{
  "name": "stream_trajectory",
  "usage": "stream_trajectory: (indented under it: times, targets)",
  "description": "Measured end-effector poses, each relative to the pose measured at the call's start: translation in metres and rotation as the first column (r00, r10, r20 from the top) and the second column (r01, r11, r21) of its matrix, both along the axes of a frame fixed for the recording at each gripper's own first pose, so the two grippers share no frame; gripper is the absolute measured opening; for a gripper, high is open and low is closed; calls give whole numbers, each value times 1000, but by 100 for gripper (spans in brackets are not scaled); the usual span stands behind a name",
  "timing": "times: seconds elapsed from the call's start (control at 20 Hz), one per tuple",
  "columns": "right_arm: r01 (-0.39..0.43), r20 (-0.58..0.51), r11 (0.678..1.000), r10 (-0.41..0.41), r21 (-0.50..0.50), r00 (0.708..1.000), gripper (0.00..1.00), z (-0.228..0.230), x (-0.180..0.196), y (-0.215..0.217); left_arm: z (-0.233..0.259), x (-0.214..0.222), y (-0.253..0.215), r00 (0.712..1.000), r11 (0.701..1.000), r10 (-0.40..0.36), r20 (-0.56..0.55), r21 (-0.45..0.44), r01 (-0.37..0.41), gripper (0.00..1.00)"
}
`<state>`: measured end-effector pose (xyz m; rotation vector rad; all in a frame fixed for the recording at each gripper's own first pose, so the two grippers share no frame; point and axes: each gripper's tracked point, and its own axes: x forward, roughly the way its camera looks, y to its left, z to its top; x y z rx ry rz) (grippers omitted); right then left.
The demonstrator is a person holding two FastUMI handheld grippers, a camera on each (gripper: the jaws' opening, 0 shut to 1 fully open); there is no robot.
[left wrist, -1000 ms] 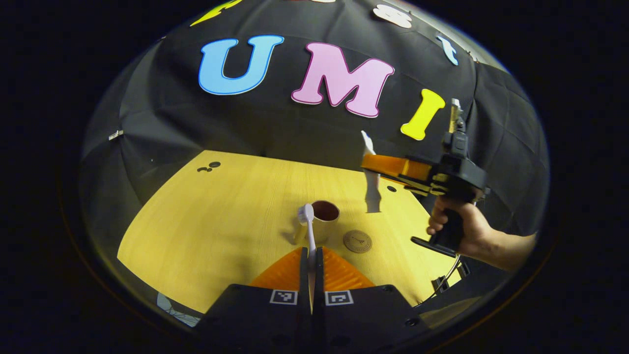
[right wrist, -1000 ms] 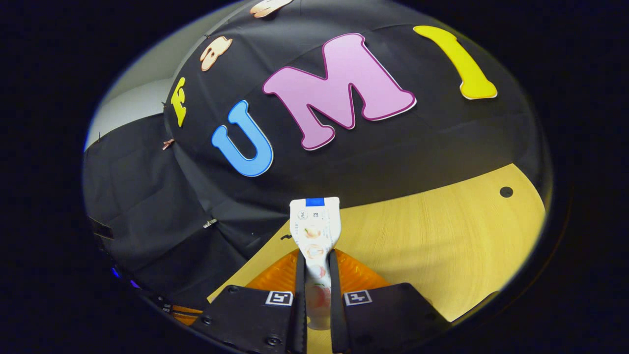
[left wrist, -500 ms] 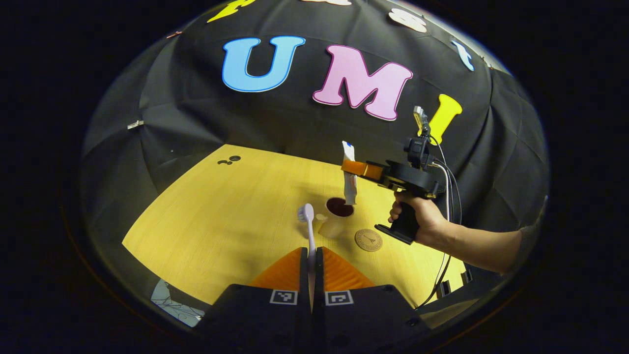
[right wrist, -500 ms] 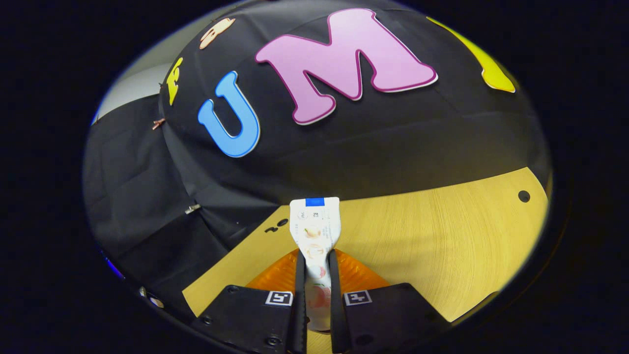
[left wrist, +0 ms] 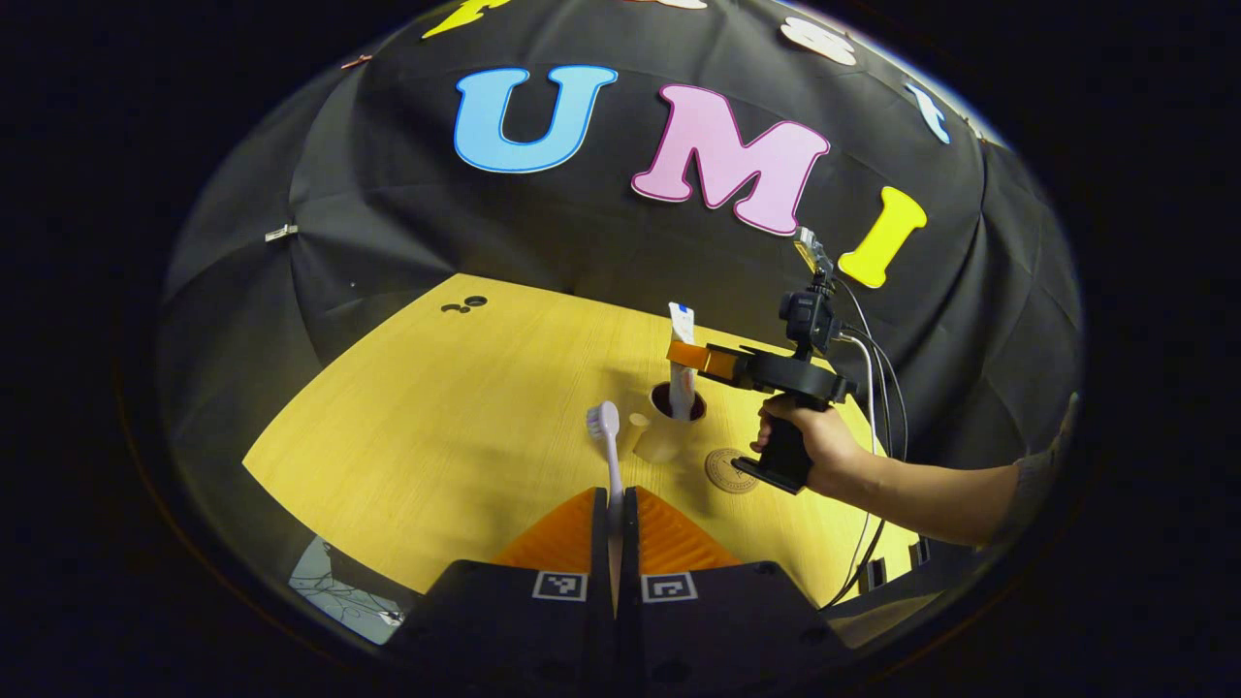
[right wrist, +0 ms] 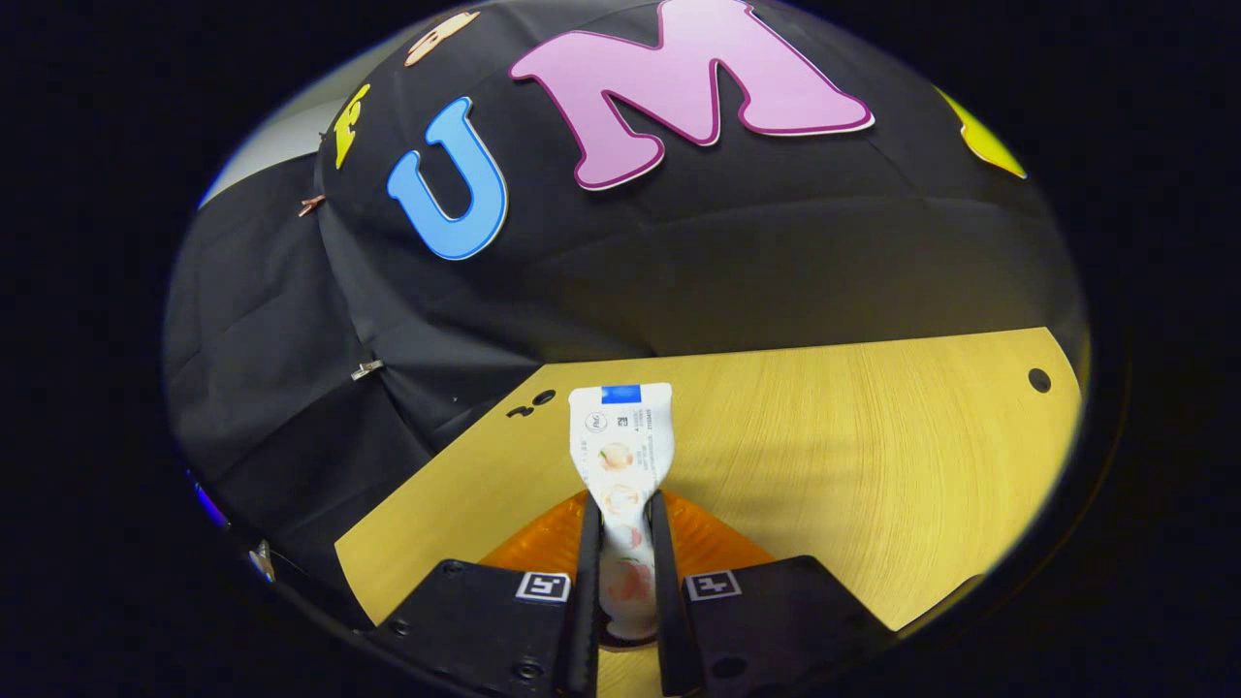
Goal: Put the toothbrush and toothpaste on the desktop into the cup, then pick up the cup and place it on the coaster on the desktop.
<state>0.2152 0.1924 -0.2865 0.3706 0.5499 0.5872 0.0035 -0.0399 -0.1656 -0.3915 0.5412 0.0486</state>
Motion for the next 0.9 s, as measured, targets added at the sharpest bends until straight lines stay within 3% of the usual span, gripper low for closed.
stream_trajectory:
  times: [0.25, 0.3, 0.35, 0.4, 0.55, 0.6, 0.65, 0.9]
  targets:
    - [-40, -3, 997, 40, -68, 999, 31, -5, -16, -11, -1, 3, 0, 1000, 1000, -12, 5, -3, 13, 6]
    - [-41, -9, 997, 41, -68, 999, 24, -4, -20, -13, -1, 4, -1, 1000, 1000, -17, 7, -3, 17, 6]
    - [-40, -16, 997, 39, -72, 999, 33, -6, -24, -15, 0, 6, -1, 1000, 1000, -22, 9, -2, 22, 6]
    - [-41, -26, 997, 40, -69, 999, 25, -6, -30, -18, -1, 6, -1, 1000, 1000, -28, 12, 0, 28, 6]
    - [-32, -30, 999, 31, -44, 999, 25, 3, -45, -24, 3, 13, -4, 998, 999, -49, 31, -6, 49, 6]
    - [-33, -32, 998, 31, -49, 999, 29, 3, -50, -27, 6, 17, -6, 998, 998, -57, 38, -6, 58, 6]
    - [-30, -37, 998, 27, -57, 999, 40, 3, -54, -31, 10, 21, -6, 997, 998, -66, 47, -5, 67, 6]
    - [-8, -81, 998, 3, -61, 997, 41, 1, -89, -62, 27, 56, -8, 987, 993, -115, 111, 14, 114, 6]
